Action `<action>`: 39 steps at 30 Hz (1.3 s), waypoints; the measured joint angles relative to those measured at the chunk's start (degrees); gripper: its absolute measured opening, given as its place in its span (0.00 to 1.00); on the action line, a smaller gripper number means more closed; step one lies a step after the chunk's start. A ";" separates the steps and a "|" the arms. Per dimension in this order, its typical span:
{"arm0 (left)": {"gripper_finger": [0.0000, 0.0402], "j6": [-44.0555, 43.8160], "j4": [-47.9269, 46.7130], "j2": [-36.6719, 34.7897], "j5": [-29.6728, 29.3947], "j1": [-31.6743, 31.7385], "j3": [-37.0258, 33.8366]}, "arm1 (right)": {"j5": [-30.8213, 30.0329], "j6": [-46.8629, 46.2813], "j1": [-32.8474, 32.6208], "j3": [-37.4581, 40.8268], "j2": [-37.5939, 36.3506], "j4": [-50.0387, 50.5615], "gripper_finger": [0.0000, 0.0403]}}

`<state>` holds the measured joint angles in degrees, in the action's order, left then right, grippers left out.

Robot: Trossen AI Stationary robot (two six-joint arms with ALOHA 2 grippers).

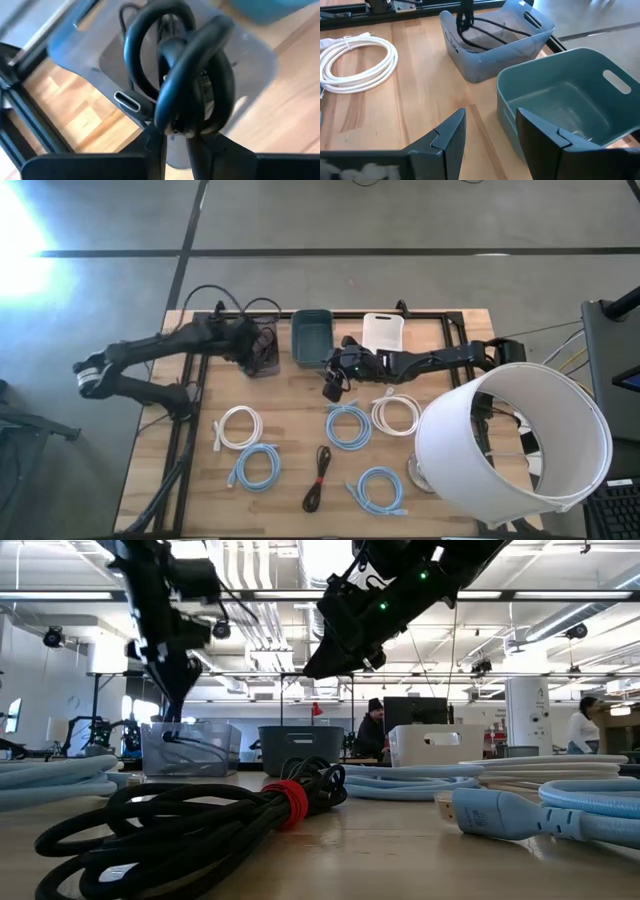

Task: Sort HDMI cables
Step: Put the top black HDMI cable into the black bin, then put the black HDMI cable into the black bin

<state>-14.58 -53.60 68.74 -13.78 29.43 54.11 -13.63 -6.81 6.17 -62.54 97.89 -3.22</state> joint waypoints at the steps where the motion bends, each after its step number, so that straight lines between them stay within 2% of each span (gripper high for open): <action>1: 0.14 1.17 0.11 1.86 1.36 1.20 0.71 | 0.03 0.23 0.00 0.00 0.00 0.00 0.42; 5: 0.14 5.85 0.00 9.32 6.88 4.98 4.42 | 0.15 1.42 0.00 0.00 0.00 0.02 0.42; 14: 0.25 13.97 0.20 21.27 4.69 6.40 8.07 | 0.22 1.38 0.09 -0.02 0.00 2.33 0.42; 18: 0.29 14.79 0.15 22.68 4.04 6.38 8.13 | 0.22 1.26 0.09 -0.02 0.00 4.57 0.42; 26: 0.32 14.71 -0.86 17.29 -5.16 6.37 8.13 | 0.74 1.23 0.07 -0.02 -0.84 7.13 0.42; 29: 0.31 14.41 -1.31 12.97 -6.26 6.34 8.13 | 6.66 1.26 0.11 -0.02 -2.30 10.56 0.42; 33: 0.29 14.05 -1.32 6.42 -5.66 5.77 8.13 | 21.84 1.68 -0.19 0.14 -2.48 11.78 0.42; 36: 0.29 12.96 -0.76 1.68 -2.78 4.79 8.09 | 30.34 4.49 -1.13 0.23 -1.42 10.42 0.42; 39: 0.29 11.26 0.45 -2.32 1.79 3.57 7.46 | 34.94 8.51 -2.56 0.33 0.39 10.29 0.42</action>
<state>-3.33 -53.14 66.42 -11.99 33.00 61.56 21.31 1.70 3.61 -62.22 98.27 7.07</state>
